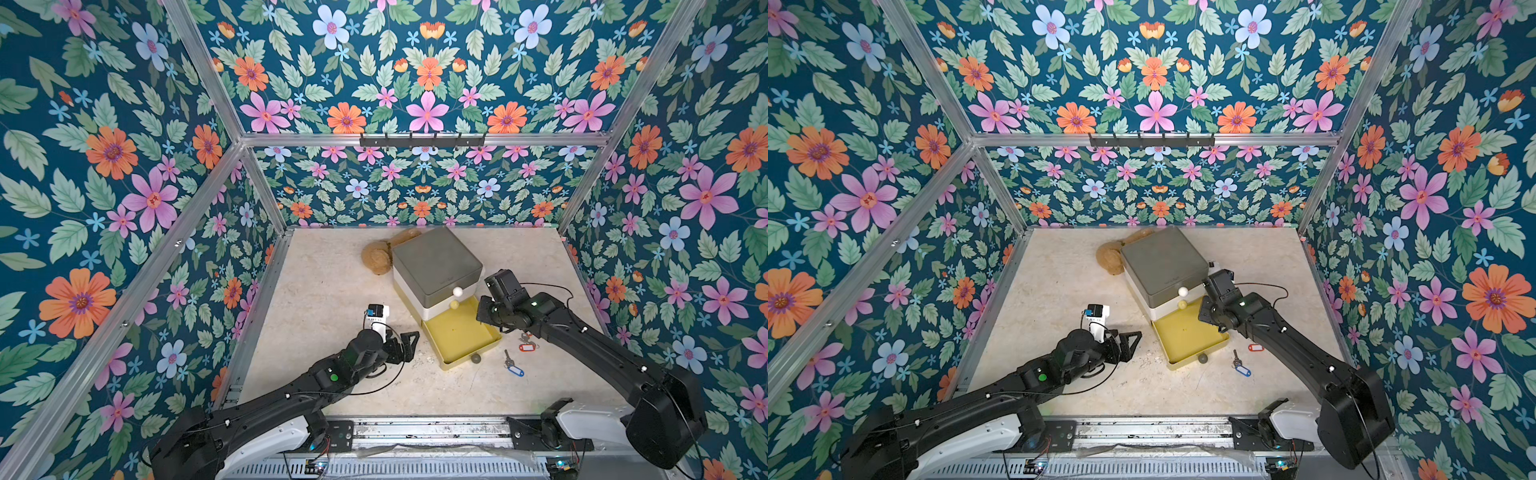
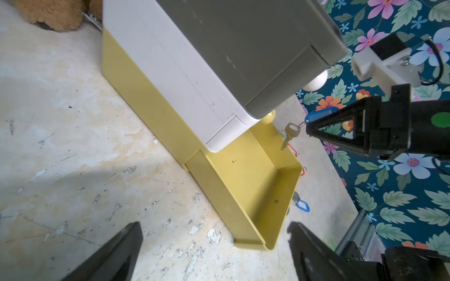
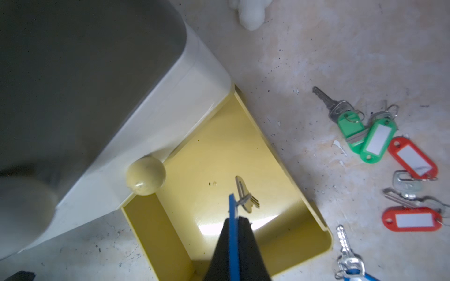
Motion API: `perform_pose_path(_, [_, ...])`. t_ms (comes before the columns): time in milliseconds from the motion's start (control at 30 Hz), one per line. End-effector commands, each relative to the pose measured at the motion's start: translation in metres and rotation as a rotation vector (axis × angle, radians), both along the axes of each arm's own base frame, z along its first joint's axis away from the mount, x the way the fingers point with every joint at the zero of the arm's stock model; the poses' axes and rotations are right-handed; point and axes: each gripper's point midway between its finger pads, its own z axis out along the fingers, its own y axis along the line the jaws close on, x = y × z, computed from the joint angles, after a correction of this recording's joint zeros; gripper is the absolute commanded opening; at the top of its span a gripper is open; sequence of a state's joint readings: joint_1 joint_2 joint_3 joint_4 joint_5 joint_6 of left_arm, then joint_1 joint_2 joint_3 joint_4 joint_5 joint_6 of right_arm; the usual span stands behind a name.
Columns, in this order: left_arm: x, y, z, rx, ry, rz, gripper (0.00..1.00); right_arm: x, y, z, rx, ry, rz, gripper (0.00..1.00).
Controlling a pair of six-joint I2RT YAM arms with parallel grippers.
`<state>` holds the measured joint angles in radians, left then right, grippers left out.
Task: Take the keys out of the drawer
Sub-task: Pick up the key from the drawer.
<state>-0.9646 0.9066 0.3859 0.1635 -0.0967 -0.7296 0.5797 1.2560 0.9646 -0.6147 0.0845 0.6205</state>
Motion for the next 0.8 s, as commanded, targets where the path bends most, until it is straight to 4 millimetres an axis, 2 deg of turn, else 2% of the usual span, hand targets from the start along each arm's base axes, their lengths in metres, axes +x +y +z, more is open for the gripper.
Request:
perform_pose_path(0, [0.001, -0.008, 0.013, -0.031, -0.026, -0.024, 0.99, -0.005, -0.006, 0.01, 0.006, -0.002, -0.028, 0.0])
perform_pose_path(200, [-0.002, -0.024, 0.021, -0.051, -0.038, -0.082, 0.99, -0.016, -0.016, 0.029, 0.015, -0.024, -0.05, 0.0])
perform_pose_path(433, [-0.008, -0.046, 0.026, -0.055, -0.053, -0.152, 0.99, -0.035, -0.033, 0.039, 0.009, -0.027, -0.082, 0.0])
perform_pose_path(767, [-0.025, -0.077, 0.026, -0.012, -0.06, -0.259, 0.99, -0.07, -0.053, 0.027, 0.039, 0.029, -0.143, 0.0])
